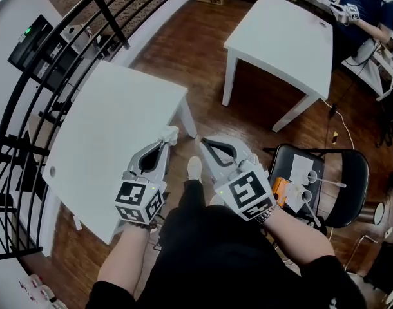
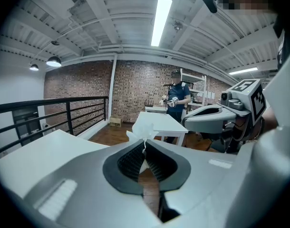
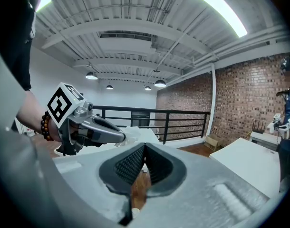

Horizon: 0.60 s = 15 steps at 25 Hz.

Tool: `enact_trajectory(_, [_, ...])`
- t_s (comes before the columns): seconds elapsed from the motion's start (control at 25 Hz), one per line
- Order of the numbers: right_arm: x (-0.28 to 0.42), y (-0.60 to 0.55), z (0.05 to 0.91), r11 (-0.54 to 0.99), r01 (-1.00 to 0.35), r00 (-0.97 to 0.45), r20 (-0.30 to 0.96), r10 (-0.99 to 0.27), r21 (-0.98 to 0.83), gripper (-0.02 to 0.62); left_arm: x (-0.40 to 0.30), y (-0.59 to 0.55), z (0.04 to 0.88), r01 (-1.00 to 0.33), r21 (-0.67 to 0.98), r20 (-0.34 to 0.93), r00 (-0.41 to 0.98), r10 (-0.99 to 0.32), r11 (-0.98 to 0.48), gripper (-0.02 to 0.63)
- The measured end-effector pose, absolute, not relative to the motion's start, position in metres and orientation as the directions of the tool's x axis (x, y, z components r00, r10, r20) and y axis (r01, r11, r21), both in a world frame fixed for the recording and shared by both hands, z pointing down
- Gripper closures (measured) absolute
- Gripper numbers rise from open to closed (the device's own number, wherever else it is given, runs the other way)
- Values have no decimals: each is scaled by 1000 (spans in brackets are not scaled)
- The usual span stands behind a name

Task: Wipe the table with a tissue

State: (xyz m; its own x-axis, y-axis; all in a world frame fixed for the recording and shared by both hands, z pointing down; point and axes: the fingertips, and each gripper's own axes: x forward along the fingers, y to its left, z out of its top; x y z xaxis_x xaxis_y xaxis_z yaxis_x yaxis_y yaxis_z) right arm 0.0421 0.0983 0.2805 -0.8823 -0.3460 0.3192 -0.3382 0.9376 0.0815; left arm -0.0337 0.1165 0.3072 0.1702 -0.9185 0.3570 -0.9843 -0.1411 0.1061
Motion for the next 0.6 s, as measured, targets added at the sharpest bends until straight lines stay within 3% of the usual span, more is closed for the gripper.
enact_trajectory(0.6, [-12, 31, 318, 945, -327, -865, 394, -311, 28, 604, -84, 42, 341, -981, 141, 418, 180, -890, -132, 584])
